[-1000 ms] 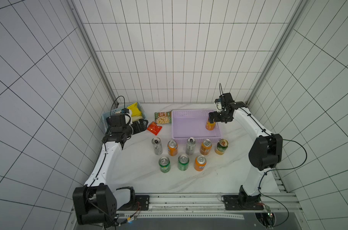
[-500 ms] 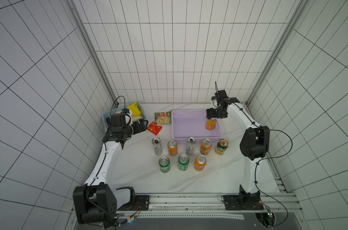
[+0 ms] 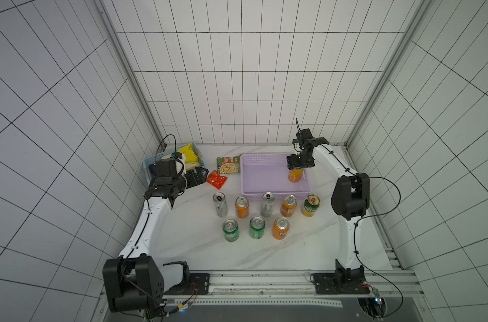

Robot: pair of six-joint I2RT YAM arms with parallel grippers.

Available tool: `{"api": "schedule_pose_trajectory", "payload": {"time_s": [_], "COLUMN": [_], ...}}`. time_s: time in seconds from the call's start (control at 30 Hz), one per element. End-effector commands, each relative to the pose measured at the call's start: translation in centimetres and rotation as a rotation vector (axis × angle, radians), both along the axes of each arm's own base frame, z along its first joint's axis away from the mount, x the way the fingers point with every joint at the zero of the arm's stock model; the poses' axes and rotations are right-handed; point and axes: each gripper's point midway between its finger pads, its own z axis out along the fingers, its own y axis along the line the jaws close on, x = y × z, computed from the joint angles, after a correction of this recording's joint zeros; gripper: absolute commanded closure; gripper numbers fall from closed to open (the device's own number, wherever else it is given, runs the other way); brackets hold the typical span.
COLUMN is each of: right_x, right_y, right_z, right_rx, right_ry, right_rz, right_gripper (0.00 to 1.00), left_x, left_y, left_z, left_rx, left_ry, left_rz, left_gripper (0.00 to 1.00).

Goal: Take out the drinks from the basket
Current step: Pick up the drink from the basket.

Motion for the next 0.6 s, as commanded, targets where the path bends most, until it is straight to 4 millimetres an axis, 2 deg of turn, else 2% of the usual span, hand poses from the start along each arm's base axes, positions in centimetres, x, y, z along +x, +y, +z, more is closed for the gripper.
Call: {"api": "schedule_pose_trajectory", "payload": {"time_s": [0.0,0.3,0.57], "right_x": [0.3,0.4,0.5], "right_y": [0.4,0.3,0.2], "right_z": [-0.4,-2.2,-2.0], "right_rx": [-0.019,-0.035,-0.042], "right_ry": [0.007,0.036,0.029], "right_rz": [0.015,0.012,0.009], "right_gripper": [0.17,0.19,0.27], "left_x": [0.3,0.3,0.3], "left_y": [0.0,0.0,0.0], "left_z": [0.5,0.5,0.5], "left_rx": [-0.001,-0.003,-0.004], "left_ry": [-0.018,-0.019,-0.018], "left_rz": [-0.007,-0.009,-0.010], "left_gripper": [0.02,0.02,0.02]}}
